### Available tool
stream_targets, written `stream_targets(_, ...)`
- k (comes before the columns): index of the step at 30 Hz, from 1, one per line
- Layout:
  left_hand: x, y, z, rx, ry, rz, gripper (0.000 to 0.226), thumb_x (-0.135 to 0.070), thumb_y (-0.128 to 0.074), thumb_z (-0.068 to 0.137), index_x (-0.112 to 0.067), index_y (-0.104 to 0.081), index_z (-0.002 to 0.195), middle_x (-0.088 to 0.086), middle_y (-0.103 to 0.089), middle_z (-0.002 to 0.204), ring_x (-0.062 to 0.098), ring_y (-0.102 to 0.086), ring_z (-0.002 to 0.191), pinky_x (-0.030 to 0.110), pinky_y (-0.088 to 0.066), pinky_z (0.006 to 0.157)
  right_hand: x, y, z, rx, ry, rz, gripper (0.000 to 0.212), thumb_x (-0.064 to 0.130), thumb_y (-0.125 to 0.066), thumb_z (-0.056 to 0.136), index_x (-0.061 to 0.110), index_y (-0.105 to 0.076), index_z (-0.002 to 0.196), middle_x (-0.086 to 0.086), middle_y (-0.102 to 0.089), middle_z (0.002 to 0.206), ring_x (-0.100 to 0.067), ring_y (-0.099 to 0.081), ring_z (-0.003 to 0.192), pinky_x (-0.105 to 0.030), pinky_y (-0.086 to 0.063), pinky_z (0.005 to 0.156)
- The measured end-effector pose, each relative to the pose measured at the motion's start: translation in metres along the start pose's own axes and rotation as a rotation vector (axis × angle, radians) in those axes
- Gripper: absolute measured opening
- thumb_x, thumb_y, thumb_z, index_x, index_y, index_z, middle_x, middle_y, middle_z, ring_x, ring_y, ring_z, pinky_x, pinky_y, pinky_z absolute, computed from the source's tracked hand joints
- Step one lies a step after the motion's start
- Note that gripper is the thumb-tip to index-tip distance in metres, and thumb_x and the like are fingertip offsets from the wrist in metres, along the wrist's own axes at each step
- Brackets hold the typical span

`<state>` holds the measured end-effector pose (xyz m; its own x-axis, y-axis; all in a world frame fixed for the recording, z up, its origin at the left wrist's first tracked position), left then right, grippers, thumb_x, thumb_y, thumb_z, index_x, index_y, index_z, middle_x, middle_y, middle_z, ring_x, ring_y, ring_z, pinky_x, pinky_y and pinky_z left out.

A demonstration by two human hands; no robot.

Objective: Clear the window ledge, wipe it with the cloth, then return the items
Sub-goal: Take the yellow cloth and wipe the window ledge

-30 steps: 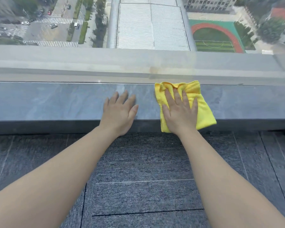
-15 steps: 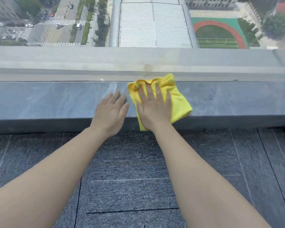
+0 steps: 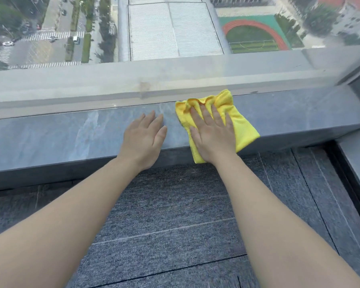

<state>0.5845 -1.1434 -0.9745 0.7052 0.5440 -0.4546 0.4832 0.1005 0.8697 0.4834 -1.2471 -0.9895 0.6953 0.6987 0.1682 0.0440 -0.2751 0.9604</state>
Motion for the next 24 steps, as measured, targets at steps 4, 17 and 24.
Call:
stream_targets(4,-0.028,-0.017,0.014,0.042,-0.051,0.052,0.069,-0.045,-0.009,0.079,-0.018,-0.025,0.141,0.006,-0.018,0.155,0.025,-0.01,0.144,0.043,-0.006,0.119,-0.053,0.01,0.001,-0.029,-0.109,0.002,0.053,0.041,-0.017,0.098,0.03,-0.004,0.148,0.005,-0.001,0.16,-0.018,0.005,0.148,-0.043,0.003,0.118)
stream_targets(17,-0.028,-0.019,0.005,0.207,0.034,0.13,0.054,-0.043,-0.015,0.093,-0.022,-0.023,0.141,0.004,-0.015,0.156,0.027,-0.009,0.144,0.038,-0.009,0.118,-0.066,0.016,0.012,0.007,-0.402,0.106,0.056,0.04,-0.019,0.097,0.026,-0.001,0.149,0.001,0.004,0.16,-0.029,0.01,0.147,-0.058,0.006,0.114)
stream_targets(24,-0.03,-0.01,0.032,0.111,-0.045,0.085,0.081,-0.054,-0.001,0.073,-0.017,-0.033,0.138,0.007,-0.028,0.152,0.029,-0.019,0.141,0.041,-0.015,0.117,0.008,0.002,0.003,0.092,-0.005,0.036,0.054,0.044,-0.016,0.097,0.034,-0.001,0.147,0.008,0.004,0.16,-0.022,0.011,0.147,-0.055,0.009,0.114)
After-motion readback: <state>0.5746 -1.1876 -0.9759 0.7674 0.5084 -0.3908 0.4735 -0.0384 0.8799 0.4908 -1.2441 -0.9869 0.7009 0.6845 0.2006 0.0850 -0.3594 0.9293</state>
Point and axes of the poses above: each hand's wrist, its own z-axis towards the middle knuckle, its own y-axis out of the back of the hand, x = y × z, the point moved 9 cm from there along z, towards the middle knuckle
